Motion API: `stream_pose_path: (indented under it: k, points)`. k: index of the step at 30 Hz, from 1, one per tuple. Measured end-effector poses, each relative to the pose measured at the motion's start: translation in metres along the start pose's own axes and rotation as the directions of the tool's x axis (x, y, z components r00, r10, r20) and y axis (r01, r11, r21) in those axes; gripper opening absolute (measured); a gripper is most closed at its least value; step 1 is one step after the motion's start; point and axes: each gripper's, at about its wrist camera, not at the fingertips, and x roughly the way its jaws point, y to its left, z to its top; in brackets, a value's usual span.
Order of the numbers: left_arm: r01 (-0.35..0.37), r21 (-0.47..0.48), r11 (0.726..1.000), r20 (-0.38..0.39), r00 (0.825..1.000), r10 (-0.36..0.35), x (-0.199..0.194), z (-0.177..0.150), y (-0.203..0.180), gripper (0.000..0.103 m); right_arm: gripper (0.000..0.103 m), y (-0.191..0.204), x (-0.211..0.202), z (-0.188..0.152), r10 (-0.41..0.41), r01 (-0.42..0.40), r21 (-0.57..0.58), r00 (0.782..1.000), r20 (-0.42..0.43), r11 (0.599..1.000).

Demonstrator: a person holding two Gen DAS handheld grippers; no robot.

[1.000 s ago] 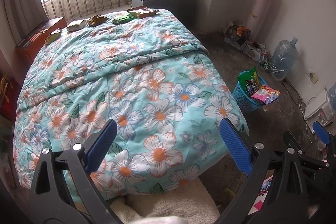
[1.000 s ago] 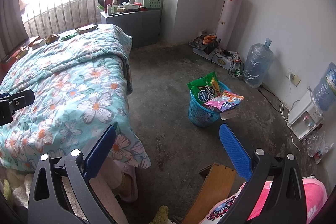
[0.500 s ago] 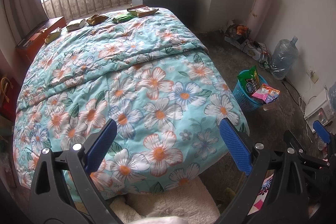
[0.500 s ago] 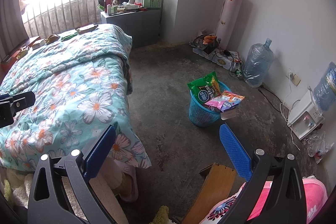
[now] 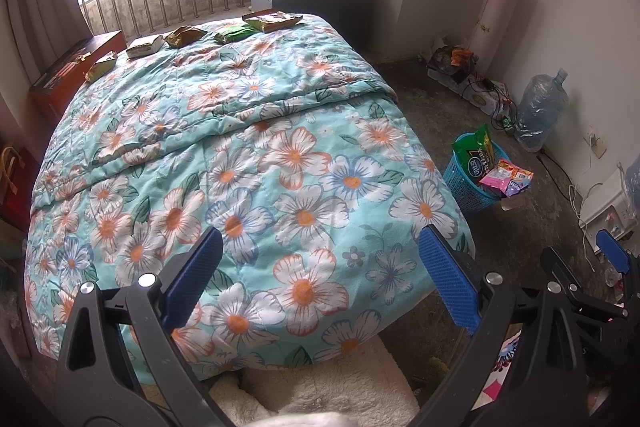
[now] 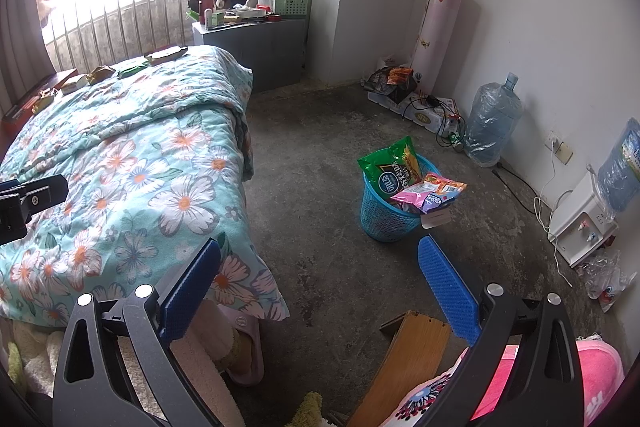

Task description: Collect trash

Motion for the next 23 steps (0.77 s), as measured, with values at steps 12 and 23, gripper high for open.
stream_pose_path:
  k: [12, 23]
  points:
    - [0.0, -0.003, 1.0, -0.002, 1.0, 0.0, 0.0002, -0.0005, -0.0003, 0.094, 0.096, 0.004, 0.0013, 0.0016, 0.001, -0.001, 0.0, 1.0, -0.001, 1.0]
    - [0.002, -0.002, 1.0, -0.004, 1.0, -0.002, 0.0, -0.0013, -0.0007, 0.094, 0.096, 0.0062, 0.0009, 0.0004, 0.004, -0.004, 0.001, 1.0, 0.002, 1.0]
